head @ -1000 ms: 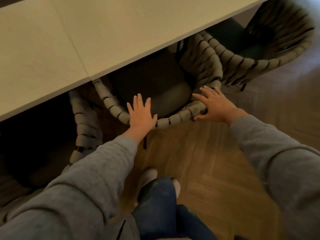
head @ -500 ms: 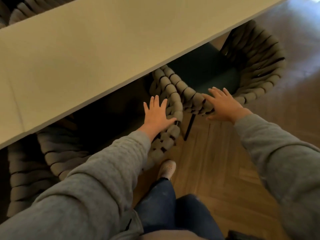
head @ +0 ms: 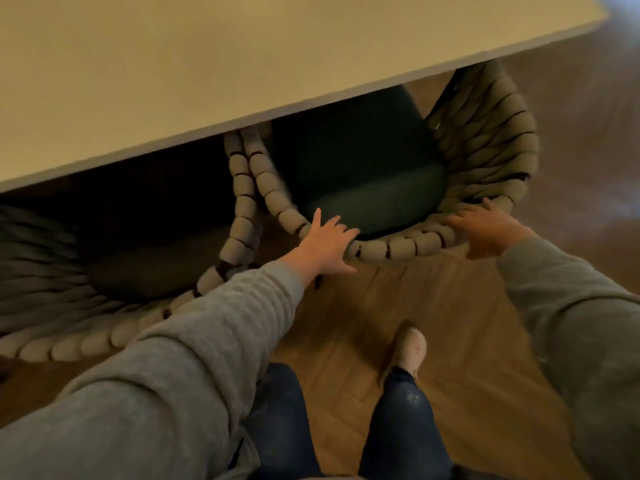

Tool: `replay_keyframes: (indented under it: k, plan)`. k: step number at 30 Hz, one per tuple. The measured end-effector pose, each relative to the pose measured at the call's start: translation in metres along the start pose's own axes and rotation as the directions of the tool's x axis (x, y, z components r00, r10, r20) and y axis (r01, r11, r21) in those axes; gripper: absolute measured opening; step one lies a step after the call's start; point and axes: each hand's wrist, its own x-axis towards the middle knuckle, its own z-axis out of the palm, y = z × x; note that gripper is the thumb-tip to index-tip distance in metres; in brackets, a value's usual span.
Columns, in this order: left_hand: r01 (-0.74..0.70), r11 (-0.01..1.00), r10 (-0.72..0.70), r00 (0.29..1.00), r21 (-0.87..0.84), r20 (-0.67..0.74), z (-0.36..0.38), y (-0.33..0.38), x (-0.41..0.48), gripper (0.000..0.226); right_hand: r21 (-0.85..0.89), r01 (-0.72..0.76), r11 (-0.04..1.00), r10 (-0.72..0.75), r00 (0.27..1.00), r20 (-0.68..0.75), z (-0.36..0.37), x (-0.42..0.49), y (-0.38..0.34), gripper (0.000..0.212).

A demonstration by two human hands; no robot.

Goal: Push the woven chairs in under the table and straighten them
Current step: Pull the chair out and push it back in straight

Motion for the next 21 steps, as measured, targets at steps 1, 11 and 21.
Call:
replay_keyframes:
  k: [1,11,21]
  plan:
    - [0.041,0.999,-0.041,0.999,-0.025,0.018,0.000,0.012,0.009,0.078,-0.015,0.047,0.999,-0.047,0.999,-0.025,0.003,0.006,0.013,0.074]
    - [0.377,0.926,-0.377,0.926,0.011,0.033,0.004,0.064,0.044,0.037,-0.032,0.250,0.968,-0.248,0.920,-0.303,0.047,0.046,0.086,0.030]
    - [0.359,0.933,-0.359,0.931,0.014,0.071,0.022,0.112,0.033,0.034,0.002,0.272,0.962,-0.256,0.909,-0.328,0.083,0.005,0.091,0.022]
